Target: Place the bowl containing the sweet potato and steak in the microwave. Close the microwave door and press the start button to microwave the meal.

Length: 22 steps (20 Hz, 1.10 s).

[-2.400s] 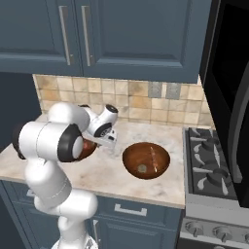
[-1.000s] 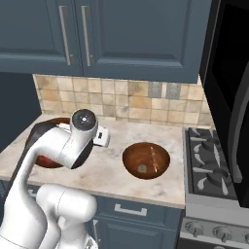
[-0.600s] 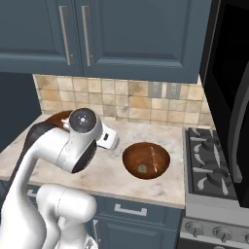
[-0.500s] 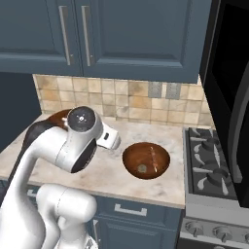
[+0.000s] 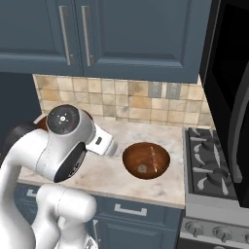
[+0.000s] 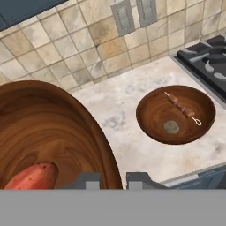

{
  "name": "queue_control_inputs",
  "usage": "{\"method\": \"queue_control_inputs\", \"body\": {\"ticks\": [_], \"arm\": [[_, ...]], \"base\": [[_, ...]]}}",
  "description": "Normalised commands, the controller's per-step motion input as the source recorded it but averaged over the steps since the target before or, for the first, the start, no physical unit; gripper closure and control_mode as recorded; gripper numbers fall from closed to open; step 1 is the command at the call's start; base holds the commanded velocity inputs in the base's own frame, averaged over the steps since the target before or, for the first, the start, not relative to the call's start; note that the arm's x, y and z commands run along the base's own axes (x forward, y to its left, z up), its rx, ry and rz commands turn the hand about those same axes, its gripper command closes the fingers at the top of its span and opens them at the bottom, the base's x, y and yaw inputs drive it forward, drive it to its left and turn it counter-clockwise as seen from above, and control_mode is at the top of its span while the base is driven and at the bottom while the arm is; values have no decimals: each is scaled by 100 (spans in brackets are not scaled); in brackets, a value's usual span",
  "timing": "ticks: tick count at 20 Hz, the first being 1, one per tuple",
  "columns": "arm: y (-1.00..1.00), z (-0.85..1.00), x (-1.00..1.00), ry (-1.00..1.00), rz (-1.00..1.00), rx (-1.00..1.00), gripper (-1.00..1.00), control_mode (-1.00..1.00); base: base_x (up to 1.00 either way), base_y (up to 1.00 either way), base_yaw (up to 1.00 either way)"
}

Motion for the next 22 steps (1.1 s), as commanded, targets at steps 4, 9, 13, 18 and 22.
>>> {"method": "queue_control_inputs", "body": {"ticks": [4, 9, 13, 18, 22], "arm": [[-2, 9, -55, 0, 0, 0, 100, -100], [0, 6, -20, 0, 0, 0, 100, 100], [0, 0, 0, 0, 0, 0, 100, 100], [0, 0, 0, 0, 0, 0, 100, 100], [0, 0, 0, 0, 0, 0, 100, 100]], "base": [[0, 0, 0], [-15, 1, 0], [-5, 0, 0], [-71, 0, 0], [-100, -12, 0]]}}
